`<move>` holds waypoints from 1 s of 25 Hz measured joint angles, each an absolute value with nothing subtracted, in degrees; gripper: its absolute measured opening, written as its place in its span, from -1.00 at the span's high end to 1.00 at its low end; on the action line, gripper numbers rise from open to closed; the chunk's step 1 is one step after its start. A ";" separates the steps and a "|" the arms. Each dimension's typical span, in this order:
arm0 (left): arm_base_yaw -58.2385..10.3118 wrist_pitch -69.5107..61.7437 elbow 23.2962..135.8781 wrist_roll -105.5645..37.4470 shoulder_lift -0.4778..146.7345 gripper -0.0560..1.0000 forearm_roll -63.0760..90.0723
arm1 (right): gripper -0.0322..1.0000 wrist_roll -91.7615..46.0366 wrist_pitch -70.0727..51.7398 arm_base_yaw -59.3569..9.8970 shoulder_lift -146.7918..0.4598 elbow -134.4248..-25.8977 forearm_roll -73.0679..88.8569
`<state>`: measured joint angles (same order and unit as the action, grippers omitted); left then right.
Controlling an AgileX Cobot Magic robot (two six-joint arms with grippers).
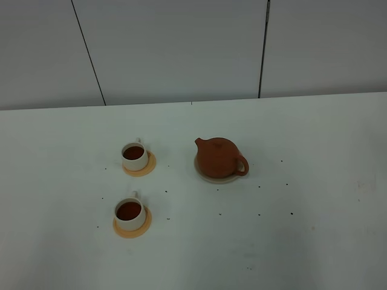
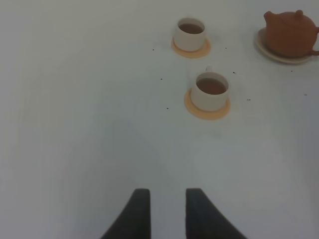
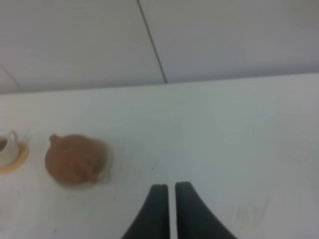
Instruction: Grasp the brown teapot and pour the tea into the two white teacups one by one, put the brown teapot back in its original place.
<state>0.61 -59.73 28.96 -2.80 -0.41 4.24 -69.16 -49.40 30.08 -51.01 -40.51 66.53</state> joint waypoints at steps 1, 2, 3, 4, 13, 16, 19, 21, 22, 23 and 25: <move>0.61 -59.73 28.96 -2.80 -0.41 0.44 4.24 | 0.91 -68.88 -48.93 28.75 -49.90 -39.57 65.92; 0.61 -59.73 28.96 -2.80 -0.41 0.44 4.24 | 0.91 -67.70 -48.78 27.15 -48.64 -38.86 64.95; 0.61 -59.73 28.96 -2.80 -0.41 0.44 4.24 | 0.91 -65.88 -48.95 25.79 -47.43 -38.37 63.87; 0.61 -59.73 28.96 -2.80 -0.41 0.44 4.24 | 0.91 -64.07 -49.40 24.96 -46.23 -38.15 62.59; 0.61 -59.73 28.96 -2.80 -0.41 0.44 4.24 | 0.91 -48.69 -53.74 24.19 -29.47 -36.90 48.12; 0.61 -59.73 28.96 -2.80 -0.41 0.44 4.24 | 0.91 -44.53 -54.57 22.11 -22.99 -34.83 43.42; 0.61 -59.73 28.96 -2.80 -0.41 0.44 4.24 | 0.91 -39.13 -55.04 17.08 -18.25 -33.43 39.00; 0.61 -59.73 28.96 -2.80 -0.41 0.44 4.24 | 0.91 -35.45 -55.83 13.97 -15.81 -33.10 35.87; 0.61 -59.73 28.96 -2.80 -0.41 0.44 4.24 | 0.91 -33.92 -56.60 12.49 -14.65 -32.99 34.24; 0.61 -59.73 28.96 -2.80 -0.41 0.44 4.24 | 0.91 -32.20 -57.43 11.23 -13.72 -32.98 32.09; 0.61 -59.73 28.96 -2.80 -0.41 0.44 4.24 | 0.91 -28.53 -59.14 8.12 -11.54 -32.90 27.93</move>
<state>0.61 -59.73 28.96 -2.80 -0.41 4.24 -28.53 -59.14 8.12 -11.54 -32.90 27.93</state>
